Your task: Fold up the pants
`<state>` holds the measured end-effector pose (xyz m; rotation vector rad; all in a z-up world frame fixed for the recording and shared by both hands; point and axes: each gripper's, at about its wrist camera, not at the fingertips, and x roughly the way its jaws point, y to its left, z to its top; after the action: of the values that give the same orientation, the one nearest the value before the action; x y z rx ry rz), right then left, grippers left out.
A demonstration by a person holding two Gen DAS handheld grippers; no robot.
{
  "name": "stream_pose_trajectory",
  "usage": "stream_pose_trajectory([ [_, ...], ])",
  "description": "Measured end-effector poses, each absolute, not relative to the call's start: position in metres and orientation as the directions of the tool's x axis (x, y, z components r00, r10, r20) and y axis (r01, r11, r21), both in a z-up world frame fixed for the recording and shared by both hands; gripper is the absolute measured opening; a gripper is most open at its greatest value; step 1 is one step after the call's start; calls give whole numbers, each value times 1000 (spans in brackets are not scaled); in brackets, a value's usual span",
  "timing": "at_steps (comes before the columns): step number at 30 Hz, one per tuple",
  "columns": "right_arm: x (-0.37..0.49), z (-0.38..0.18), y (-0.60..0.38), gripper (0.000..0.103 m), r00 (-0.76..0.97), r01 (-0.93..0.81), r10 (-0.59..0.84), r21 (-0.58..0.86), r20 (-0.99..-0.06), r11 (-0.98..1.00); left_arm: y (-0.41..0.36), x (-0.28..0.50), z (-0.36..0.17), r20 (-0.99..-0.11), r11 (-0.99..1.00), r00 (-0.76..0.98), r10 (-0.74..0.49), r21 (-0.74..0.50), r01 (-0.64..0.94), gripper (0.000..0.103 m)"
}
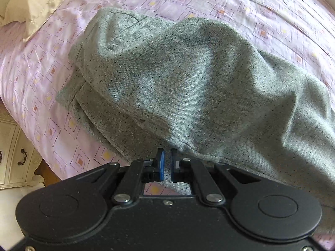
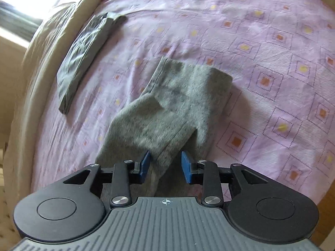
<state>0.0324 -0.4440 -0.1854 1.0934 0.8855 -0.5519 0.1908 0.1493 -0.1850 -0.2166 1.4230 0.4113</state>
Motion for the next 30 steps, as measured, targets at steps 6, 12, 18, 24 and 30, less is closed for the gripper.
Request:
stream_pose_trajectory([
  [6, 32, -211, -461, 38, 562, 780, 92, 564, -822, 270, 137, 185, -173, -980, 910, 119, 158, 97, -403, 7],
  [12, 24, -227, -460, 37, 629, 762, 162, 644, -760, 63, 133, 185, -168, -979, 908, 138, 153, 85, -410, 7],
  [18, 39, -186, -457, 7, 702, 686, 101, 707, -705, 174, 132, 191, -155, -973, 912, 178, 146, 62, -405, 0],
  [24, 83, -98, -451, 7, 767, 540, 62, 694, -639, 476, 130, 210, -96, -922, 931, 345, 173, 38, -363, 0],
  [30, 89, -69, -449, 7, 767, 499, 43, 637, -641, 588, 95, 205, -76, -925, 977, 377, -37, -113, -182, 15],
])
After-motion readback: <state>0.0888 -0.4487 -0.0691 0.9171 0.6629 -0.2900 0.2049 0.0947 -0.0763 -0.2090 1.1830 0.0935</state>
